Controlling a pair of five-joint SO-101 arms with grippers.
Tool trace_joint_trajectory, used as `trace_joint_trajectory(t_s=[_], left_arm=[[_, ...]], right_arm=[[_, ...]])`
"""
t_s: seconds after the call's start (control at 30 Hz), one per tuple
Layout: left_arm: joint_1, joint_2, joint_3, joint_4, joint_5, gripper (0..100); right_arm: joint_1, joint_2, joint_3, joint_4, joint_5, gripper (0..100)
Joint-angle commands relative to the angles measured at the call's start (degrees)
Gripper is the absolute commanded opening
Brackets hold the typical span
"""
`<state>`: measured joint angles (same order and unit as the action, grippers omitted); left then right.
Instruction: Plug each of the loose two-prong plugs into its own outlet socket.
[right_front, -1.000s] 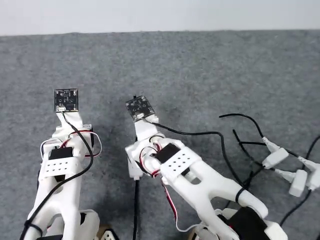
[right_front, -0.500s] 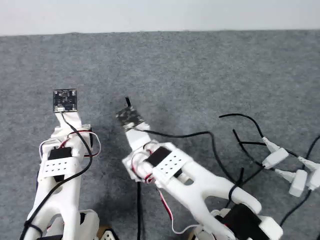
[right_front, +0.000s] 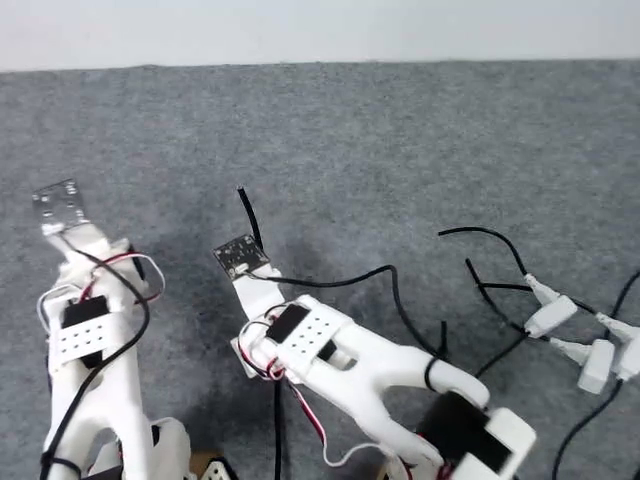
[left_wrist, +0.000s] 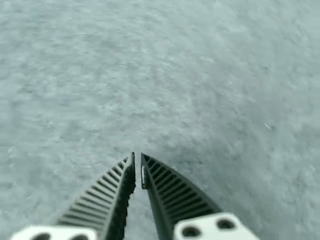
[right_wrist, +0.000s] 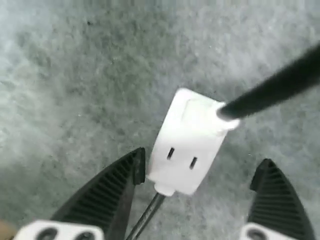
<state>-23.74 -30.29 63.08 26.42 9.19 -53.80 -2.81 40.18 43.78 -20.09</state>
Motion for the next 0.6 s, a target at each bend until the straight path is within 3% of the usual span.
trace_joint_trajectory(t_s=[0.0,0.07,0.13,0.27,0.4,0.57], left_arm=[[-2.99,-1.58,-3.38,-1.41,4.04,1],[-2.99,-1.58,-3.3,-1.41,4.13,1],[-2.81,-1.58,-3.21,-1.32,4.13,1],[-0.09,-1.58,-2.33,-1.14,4.13,1],[2.11,-1.58,-1.36,-1.23,4.04,1],[4.57,-1.76,-0.66,-0.18,2.99,1]], right_arm=[[1.01,1.27,-5.27,-1.1,0.0,9.7],[1.63,1.36,-5.45,-0.84,4.22,0.0],[3.38,0.31,-5.89,2.77,8.53,3.0],[8.57,-6.37,-7.3,9.71,8.0,0.7],[17.1,-17.89,-7.3,15.87,9.05,0.8],[30.9,-30.73,-7.21,22.81,17.05,0.8]])
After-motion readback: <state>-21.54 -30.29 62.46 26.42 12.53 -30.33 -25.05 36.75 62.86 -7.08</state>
